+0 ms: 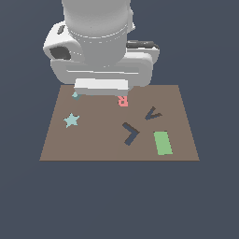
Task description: Insert a designated object into the corresponding slot on a board.
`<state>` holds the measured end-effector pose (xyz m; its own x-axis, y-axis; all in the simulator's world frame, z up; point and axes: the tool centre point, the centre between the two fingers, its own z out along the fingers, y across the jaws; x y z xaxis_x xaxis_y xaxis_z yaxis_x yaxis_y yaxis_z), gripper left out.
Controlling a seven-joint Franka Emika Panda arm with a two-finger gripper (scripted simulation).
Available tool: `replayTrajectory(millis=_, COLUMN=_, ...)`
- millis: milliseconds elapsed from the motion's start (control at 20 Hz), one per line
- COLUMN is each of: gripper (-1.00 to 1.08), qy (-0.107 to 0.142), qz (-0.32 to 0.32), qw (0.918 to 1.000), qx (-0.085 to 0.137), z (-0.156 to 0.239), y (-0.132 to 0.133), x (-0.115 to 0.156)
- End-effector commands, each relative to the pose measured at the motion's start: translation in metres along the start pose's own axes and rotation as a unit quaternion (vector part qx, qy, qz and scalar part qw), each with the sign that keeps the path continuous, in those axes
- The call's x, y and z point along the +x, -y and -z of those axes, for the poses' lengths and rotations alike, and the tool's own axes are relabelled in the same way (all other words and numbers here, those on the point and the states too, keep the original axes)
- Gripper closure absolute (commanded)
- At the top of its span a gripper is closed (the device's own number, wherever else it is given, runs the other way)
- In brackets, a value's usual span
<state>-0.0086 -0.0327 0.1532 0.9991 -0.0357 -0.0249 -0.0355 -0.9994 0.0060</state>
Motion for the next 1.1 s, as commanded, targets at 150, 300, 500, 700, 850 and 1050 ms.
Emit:
replayTrajectory(millis=150, gripper=-0.92, qy=0.0, qz=-0.004, qw=1.0, qx=0.0, z=-0.002, y=-0.002, x=-0.001)
replayTrajectory(millis=300, gripper=-0.92, qy=-0.001, qz=-0.015, qw=0.9999, qx=0.0, z=-0.008, y=-0.009, x=-0.004)
replayTrajectory(millis=500, gripper=-0.92, qy=-0.002, qz=-0.042, qw=0.9991, qx=0.001, z=-0.021, y=-0.025, x=-0.013)
replayTrajectory(millis=700, gripper=-0.92, qy=-0.005, qz=-0.081, qw=0.9967, qx=0.001, z=-0.041, y=-0.048, x=-0.027)
replayTrajectory(millis=850, gripper=-0.92, qy=-0.007, qz=-0.117, qw=0.9931, qx=0.002, z=-0.059, y=-0.068, x=-0.041)
replayTrajectory(millis=1050, gripper=-0.92, qy=-0.009, qz=-0.157, qw=0.9876, qx=0.003, z=-0.081, y=-0.088, x=-0.058)
